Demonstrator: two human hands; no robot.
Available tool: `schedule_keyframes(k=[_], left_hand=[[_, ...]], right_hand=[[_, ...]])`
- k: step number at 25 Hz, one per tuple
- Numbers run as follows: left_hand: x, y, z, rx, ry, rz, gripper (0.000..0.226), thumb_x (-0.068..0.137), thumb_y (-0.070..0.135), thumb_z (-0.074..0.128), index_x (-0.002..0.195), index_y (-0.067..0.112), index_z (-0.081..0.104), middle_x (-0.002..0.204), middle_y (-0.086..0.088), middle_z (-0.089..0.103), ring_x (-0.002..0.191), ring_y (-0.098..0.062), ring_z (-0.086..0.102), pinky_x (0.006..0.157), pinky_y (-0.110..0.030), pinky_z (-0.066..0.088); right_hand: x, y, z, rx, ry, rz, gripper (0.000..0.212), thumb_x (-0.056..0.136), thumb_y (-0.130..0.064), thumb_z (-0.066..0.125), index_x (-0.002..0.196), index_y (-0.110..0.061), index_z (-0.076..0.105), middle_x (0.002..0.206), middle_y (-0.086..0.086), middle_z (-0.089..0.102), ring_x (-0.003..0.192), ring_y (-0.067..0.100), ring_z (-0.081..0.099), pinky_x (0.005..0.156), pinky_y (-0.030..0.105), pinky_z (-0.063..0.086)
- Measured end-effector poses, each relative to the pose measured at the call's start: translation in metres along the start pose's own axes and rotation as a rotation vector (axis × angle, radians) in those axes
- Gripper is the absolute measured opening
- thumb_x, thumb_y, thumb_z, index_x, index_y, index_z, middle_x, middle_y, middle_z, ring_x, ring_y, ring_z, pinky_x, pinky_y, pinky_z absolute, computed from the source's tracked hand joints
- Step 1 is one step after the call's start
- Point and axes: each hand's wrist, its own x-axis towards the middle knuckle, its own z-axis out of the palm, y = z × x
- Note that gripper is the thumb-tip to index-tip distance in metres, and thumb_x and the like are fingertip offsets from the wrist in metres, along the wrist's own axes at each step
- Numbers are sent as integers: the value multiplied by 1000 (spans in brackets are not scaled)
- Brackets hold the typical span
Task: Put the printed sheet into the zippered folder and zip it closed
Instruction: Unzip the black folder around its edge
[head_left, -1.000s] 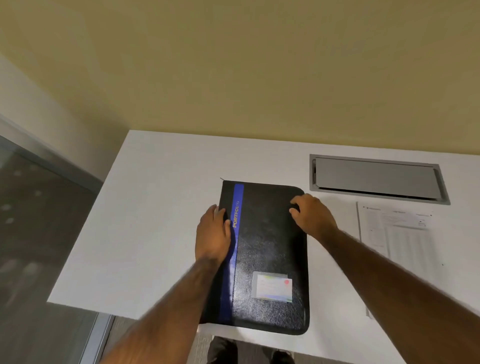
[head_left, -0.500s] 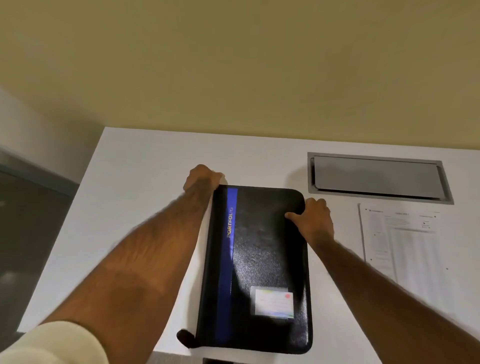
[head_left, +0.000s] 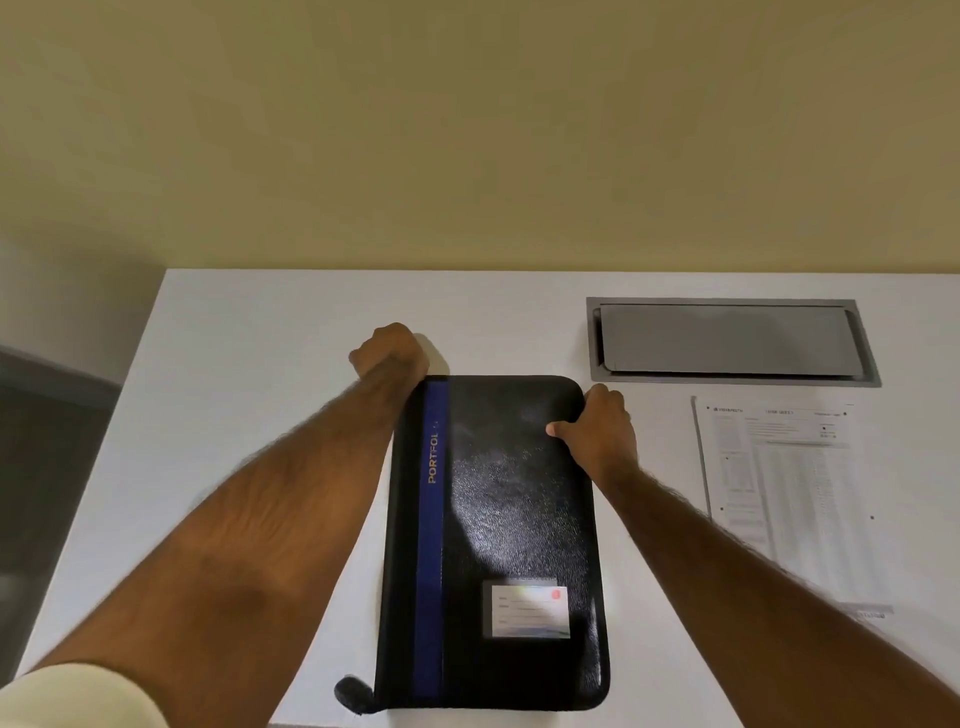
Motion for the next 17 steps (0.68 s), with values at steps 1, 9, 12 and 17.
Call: schedule_keyframes(k=[1,9,12,17], left_hand=[[-2,5,3,35,28,22,29,94,16,57,121,9,64,122,-10,68,114,-31,64,96,-37,43],[-1,14,13,94,60,15,25,95,22,63,116,10,65,114,-10,70,107,-29,66,91,-36,44],[1,17,11,99,34,18,28,94,24,63,118,10,64,116,-10,70,109,-29,66,91,-37,46],[9,18,2,71,-55,41,30,94,22,61,120,7,62,107,-12,64,105,-30,64,83,-38,48]], right_hand=[[0,0,1,3,0,-5,63,77,-32,84,126,-8,51,125,14,55,115,34,58,96,48,52],[3,5,1,71,19,-34,56,79,-24,82,120,-8,49,119,13,57,109,34,61,94,52,54],[8,7,-2,109,5,-25,54,79,-19,82,120,-7,48,118,14,59,108,35,62,94,52,54],[14,14,-5,132,5,-41,48,79,-14,81,114,-7,49,100,7,62,91,27,64,67,32,50]])
